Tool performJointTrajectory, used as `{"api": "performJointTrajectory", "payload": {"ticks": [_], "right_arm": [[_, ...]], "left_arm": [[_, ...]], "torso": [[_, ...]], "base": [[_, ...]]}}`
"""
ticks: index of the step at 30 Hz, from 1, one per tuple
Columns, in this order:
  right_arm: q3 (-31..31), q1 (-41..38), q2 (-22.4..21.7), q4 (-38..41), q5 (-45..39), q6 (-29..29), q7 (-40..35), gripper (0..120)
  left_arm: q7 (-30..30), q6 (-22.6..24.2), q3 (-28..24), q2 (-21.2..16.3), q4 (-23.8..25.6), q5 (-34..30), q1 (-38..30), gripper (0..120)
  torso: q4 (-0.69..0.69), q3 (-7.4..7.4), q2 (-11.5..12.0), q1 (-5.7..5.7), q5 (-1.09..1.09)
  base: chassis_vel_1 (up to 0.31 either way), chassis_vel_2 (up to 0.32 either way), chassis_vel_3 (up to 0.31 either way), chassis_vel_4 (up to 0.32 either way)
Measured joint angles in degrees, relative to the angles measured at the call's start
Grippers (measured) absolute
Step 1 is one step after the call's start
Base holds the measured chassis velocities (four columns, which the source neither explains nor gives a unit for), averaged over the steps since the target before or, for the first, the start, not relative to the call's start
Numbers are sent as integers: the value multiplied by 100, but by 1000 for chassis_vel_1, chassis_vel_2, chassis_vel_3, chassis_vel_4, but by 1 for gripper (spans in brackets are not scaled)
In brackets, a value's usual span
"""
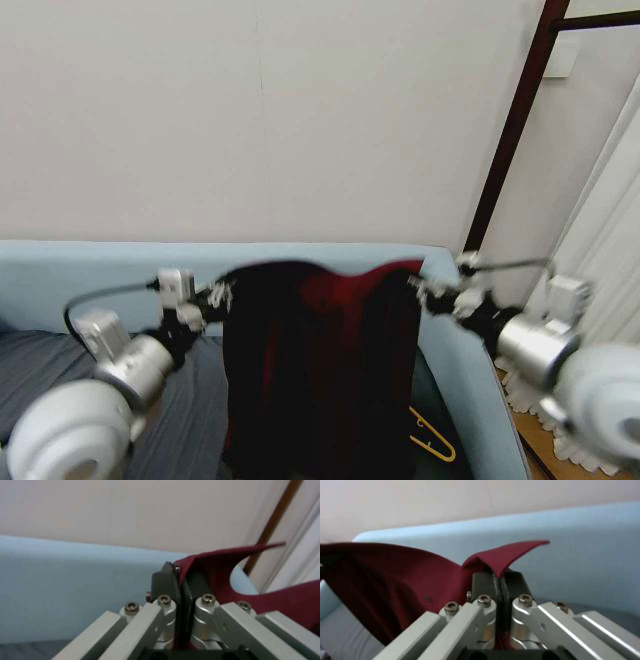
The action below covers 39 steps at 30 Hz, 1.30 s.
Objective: Pick up the clothes from the sofa and hang them on the clothes hanger.
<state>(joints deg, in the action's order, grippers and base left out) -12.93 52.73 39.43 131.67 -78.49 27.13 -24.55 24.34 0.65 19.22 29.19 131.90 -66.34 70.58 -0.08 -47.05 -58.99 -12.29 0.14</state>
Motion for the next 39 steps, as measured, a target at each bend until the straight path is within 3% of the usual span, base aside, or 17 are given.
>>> {"api": "performJointTrajectory", "payload": {"ticks": [8,12,13,16,17,21,22,26,33,38,39], "right_arm": [[819,-136,748,-1119,1054,-206,332,0],[1209,-201,1285,-2031,1604,-371,640,0],[1209,-201,1285,-2031,1604,-371,640,0],[1552,-326,1682,-2919,2090,-621,946,0],[1552,-326,1682,-2919,2090,-621,946,0],[1827,-655,2185,-4080,2568,-945,1310,0],[1827,-655,2185,-4080,2568,-945,1310,0],[1974,-1085,2502,-5108,2945,-1241,1617,0],[2101,-1470,2717,-5867,3143,-1341,1797,0],[2126,-1666,2819,-6314,3575,-1498,1917,22],[2126,-1666,2819,-6314,3575,-1498,1917,22]], "left_arm": [[-201,-172,-597,835,-1126,628,-242,0],[-346,-304,-1367,1477,-1995,948,-720,0],[-346,-304,-1367,1477,-1995,948,-720,0],[-466,-475,-1804,1929,-2759,1250,-989,0],[-466,-475,-1804,1929,-2759,1250,-989,0],[-585,-699,-2058,2504,-3845,1499,-1411,0],[-585,-699,-2058,2504,-3845,1499,-1411,0],[-680,-814,-2105,2979,-4613,1581,-1774,0],[-734,-865,-2189,3343,-5150,1672,-2053,0],[-755,-873,-2219,3417,-5340,1694,-2149,0],[-755,-873,-2219,3417,-5340,1694,-2149,0]], "torso": [[1,0,0,-1,2],[-1,0,0,-1,0],[-1,0,0,-1,0],[-1,0,0,-1,1],[-1,0,0,-1,1],[0,0,0,-1,1],[0,0,0,-1,1],[0,0,0,-1,1],[-1,0,0,-1,1],[0,0,1,-1,1],[0,0,1,-1,1]], "base": [[0,0,0,0],[0,0,0,0],[0,0,0,0],[0,0,0,0],[0,0,0,0],[0,0,0,0],[0,0,0,0],[0,0,0,0],[0,0,0,0],[0,0,0,0],[0,0,0,0]]}}
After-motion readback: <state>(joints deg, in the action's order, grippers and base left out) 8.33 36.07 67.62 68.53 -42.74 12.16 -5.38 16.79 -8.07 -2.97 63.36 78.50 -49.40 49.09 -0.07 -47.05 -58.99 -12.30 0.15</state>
